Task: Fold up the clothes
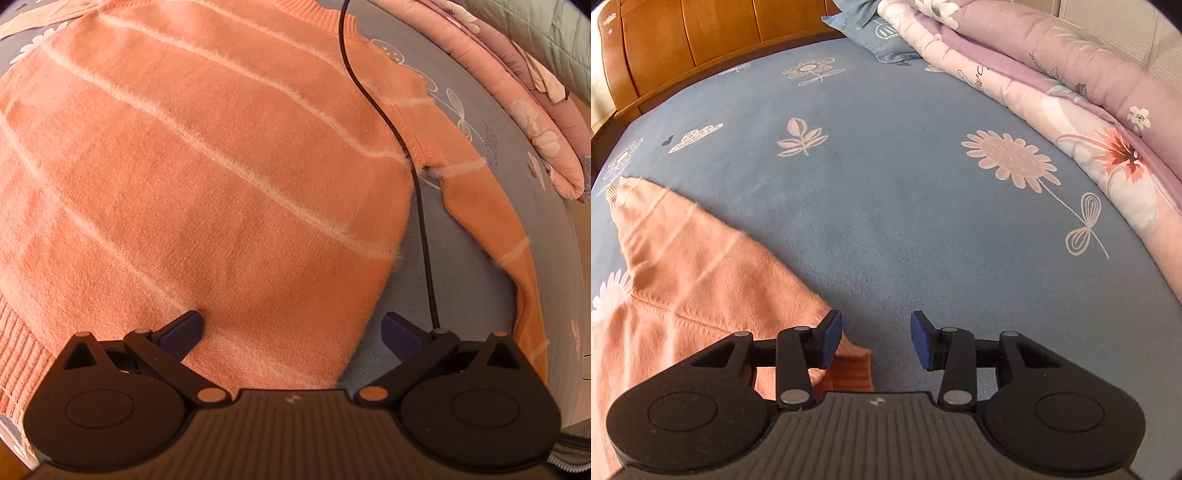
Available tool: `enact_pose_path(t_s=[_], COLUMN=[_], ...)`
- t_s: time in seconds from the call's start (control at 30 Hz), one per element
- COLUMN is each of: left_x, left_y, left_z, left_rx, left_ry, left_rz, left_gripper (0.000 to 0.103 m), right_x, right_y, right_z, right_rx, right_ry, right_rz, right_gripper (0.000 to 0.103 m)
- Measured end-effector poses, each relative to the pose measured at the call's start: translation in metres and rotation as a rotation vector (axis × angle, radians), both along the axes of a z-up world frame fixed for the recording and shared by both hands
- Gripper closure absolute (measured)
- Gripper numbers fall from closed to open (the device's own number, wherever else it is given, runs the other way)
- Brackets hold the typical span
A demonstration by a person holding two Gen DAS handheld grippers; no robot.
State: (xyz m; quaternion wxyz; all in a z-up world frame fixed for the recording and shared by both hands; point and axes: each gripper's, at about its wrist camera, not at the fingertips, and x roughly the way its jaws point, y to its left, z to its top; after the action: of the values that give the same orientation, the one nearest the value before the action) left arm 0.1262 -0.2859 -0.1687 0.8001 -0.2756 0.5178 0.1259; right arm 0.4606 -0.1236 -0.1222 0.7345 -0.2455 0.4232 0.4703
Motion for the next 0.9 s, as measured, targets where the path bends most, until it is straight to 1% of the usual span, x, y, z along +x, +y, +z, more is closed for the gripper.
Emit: enact_pose_path(t_s=[0.07, 0.13, 0.17, 0.2, 0.23, 0.27, 0.33, 0.37, 0.43, 0.5, 0.57, 0.67, 0.7, 0.8, 0.9], left_x=[-0.002, -0.005, -0.006, -0.007, -0.007, -0.005, -0.003, -0.003, -0.005, -0.005, -0.009, -0.009, -0.009, -0.006, -0.003], left_y=[0.001, 0.001, 0.001, 0.001, 0.001, 0.001, 0.001, 0.002, 0.003, 0.003, 0.01, 0.011, 0.01, 0.008, 0.005], left_z=[0.001, 0.002, 0.002, 0.003, 0.003, 0.002, 0.002, 0.001, 0.001, 0.001, -0.002, -0.002, -0.002, -0.003, -0.004], left_rx=[0.0, 0.002, 0.004, 0.007, 0.01, 0.012, 0.01, 0.009, 0.006, 0.003, 0.004, -0.002, 0.0, 0.006, 0.016], left_ry=[-0.001, -0.003, -0.005, -0.004, -0.004, -0.002, 0.0, 0.0, -0.004, -0.005, -0.008, -0.009, -0.007, 0.001, 0.01], left_rz=[-0.005, -0.009, -0.011, -0.013, -0.015, -0.018, -0.019, -0.018, -0.015, -0.014, -0.038, -0.036, -0.037, -0.04, -0.045], left_gripper=[0.001, 0.001, 0.001, 0.001, 0.001, 0.001, 0.001, 0.001, 0.001, 0.001, 0.001, 0.001, 0.001, 0.001, 0.001], right_x=[-0.002, -0.003, -0.005, -0.007, -0.008, -0.007, -0.004, -0.001, 0.006, 0.01, 0.013, 0.019, 0.017, -0.001, -0.018], right_y=[-0.003, -0.004, -0.004, -0.003, -0.001, 0.001, 0.006, 0.007, 0.011, 0.009, 0.006, -0.007, -0.012, -0.017, -0.011], right_z=[-0.01, -0.022, -0.027, -0.031, -0.034, -0.036, -0.039, -0.039, -0.045, -0.047, -0.049, -0.034, -0.026, -0.005, 0.008], right_rx=[-0.051, -0.079, -0.075, -0.049, -0.02, 0.004, 0.048, 0.084, 0.079, 0.063, 0.047, 0.078, 0.094, 0.129, 0.129], right_ry=[-0.014, 0.01, 0.028, 0.041, 0.048, 0.022, -0.063, -0.064, -0.054, -0.049, -0.044, 0.022, 0.022, -0.037, -0.082], right_rz=[0.026, 0.053, 0.061, 0.059, 0.044, 0.012, -0.067, -0.097, -0.135, -0.135, -0.128, -0.162, -0.158, -0.108, -0.074], right_gripper=[0.05, 0.05, 0.05, 0.05, 0.05, 0.05, 0.048, 0.046, 0.041, 0.037, 0.035, 0.035, 0.035, 0.035, 0.035])
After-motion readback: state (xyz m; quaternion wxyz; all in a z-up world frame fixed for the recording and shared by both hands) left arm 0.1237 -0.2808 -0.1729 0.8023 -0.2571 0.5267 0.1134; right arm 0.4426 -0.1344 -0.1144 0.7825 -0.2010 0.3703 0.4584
